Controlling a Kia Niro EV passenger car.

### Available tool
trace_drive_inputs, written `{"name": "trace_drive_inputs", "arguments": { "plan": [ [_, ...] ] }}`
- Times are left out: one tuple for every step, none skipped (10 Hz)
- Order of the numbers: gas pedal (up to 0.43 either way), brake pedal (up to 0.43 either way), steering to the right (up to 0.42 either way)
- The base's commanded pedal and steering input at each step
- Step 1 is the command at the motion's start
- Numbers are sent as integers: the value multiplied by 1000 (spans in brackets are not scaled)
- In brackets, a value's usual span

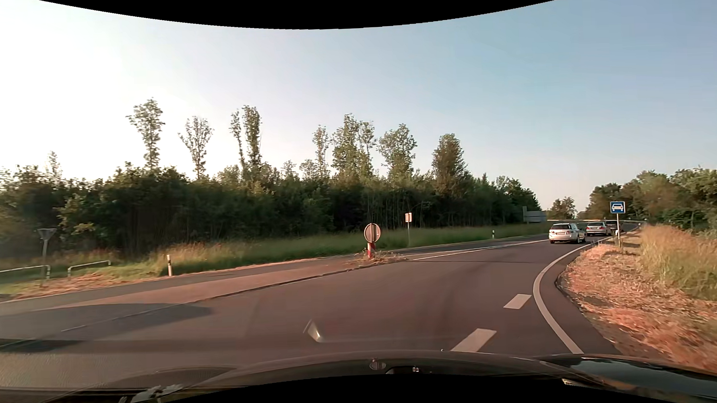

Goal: Follow the waypoints while adhering to traffic rules and regulations

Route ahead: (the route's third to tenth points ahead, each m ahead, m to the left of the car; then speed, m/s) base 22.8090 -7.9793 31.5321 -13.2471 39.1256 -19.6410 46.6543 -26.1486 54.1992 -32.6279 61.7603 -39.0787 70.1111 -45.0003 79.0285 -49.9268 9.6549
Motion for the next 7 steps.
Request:
{"name": "trace_drive_inputs", "arguments": {
  "plan": [
    [240, 0, 170],
    [240, 0, 170],
    [260, 0, 167],
    [280, 0, 160],
    [280, 0, 155],
    [287, 0, 150],
    [299, 0, 148]
  ]
}}
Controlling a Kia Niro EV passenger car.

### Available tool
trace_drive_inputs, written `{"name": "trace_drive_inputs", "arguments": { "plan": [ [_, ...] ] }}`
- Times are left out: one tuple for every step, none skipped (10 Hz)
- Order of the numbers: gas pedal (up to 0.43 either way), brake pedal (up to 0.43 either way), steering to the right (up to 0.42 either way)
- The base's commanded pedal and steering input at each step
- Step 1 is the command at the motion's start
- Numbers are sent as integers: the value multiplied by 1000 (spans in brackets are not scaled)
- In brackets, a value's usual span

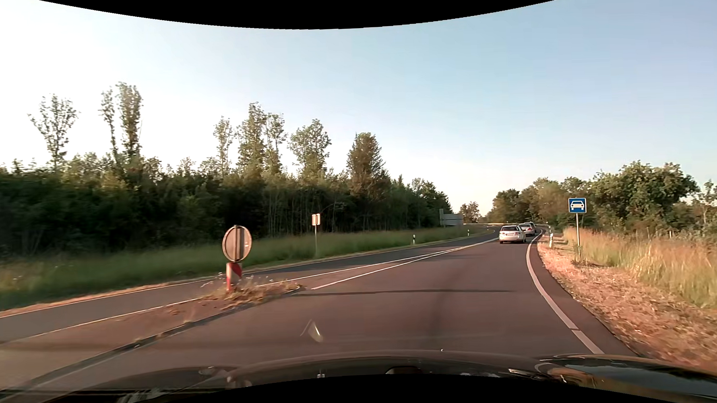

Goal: Follow the waypoints while adhering to traffic rules and regulations

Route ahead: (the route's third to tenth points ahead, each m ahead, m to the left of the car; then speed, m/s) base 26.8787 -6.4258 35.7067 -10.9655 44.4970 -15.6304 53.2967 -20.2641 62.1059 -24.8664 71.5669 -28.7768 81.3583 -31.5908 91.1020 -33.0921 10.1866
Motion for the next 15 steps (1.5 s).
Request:
{"name": "trace_drive_inputs", "arguments": {
  "plan": [
    [299, 0, 147],
    [311, 0, 139],
    [311, 0, 133],
    [311, 0, 129],
    [319, 0, 129],
    [331, 0, 127],
    [331, 0, 123],
    [339, 0, 120],
    [358, 0, 115],
    [370, 0, 106],
    [370, 0, 99],
    [370, 0, 94],
    [370, 0, 81],
    [378, 0, 68],
    [378, 0, 62]
  ]
}}
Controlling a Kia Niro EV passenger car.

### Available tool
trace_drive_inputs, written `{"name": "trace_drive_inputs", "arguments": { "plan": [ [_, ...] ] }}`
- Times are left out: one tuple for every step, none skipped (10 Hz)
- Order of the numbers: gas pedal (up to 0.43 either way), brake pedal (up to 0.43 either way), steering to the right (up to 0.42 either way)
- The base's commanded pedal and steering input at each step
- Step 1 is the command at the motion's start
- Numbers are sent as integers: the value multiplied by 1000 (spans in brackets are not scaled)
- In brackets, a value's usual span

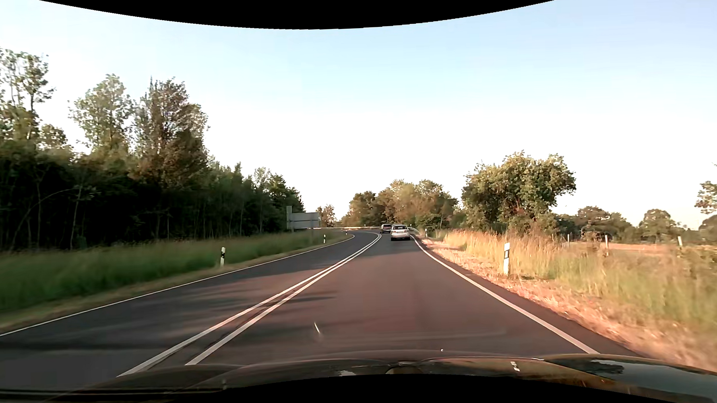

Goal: Follow the waypoints while adhering to traffic rules and regulations

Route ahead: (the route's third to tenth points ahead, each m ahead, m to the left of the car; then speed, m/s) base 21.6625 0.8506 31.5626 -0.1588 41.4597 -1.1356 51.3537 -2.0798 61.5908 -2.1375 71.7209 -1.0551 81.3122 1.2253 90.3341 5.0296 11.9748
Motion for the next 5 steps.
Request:
{"name": "trace_drive_inputs", "arguments": {
  "plan": [
    [378, 0, 53],
    [378, 0, 42],
    [378, 0, 32],
    [390, 0, 24],
    [390, 0, 23]
  ]
}}
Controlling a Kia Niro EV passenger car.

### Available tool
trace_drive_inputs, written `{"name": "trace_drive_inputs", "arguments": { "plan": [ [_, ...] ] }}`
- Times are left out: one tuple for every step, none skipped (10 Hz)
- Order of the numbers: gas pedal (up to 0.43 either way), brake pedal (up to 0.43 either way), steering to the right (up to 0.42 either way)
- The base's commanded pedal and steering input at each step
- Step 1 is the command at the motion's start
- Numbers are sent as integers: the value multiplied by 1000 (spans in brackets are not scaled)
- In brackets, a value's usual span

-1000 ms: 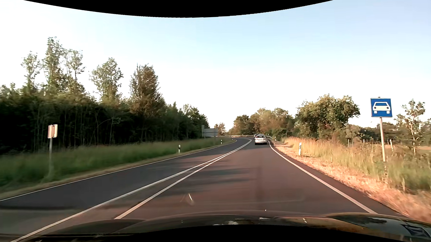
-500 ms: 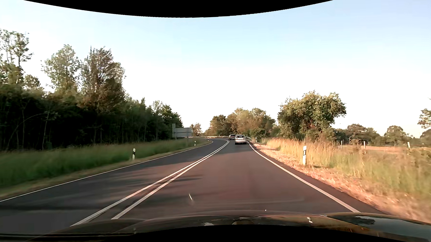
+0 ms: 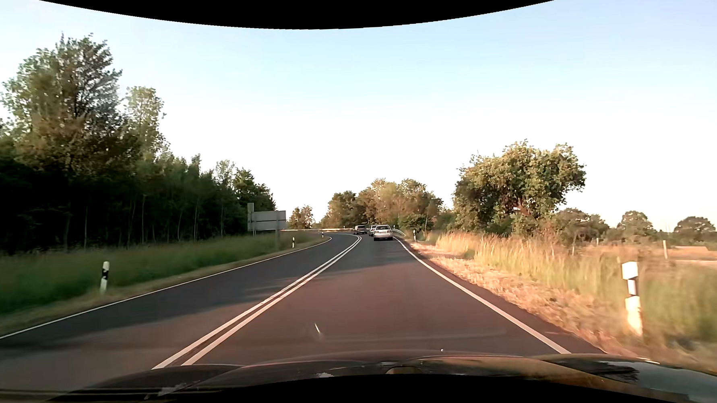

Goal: Follow the waypoints while adhering to traffic rules and regulations

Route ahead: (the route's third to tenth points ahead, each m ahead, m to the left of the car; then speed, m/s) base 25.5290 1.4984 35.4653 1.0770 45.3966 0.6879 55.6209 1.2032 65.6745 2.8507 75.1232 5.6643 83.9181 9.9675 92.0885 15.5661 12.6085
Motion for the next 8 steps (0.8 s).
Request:
{"name": "trace_drive_inputs", "arguments": {
  "plan": [
    [390, 0, 23],
    [390, 0, 22],
    [390, 0, 18],
    [390, 0, 12],
    [390, 0, 9],
    [390, 0, 9],
    [390, 0, 9],
    [390, 0, 9]
  ]
}}
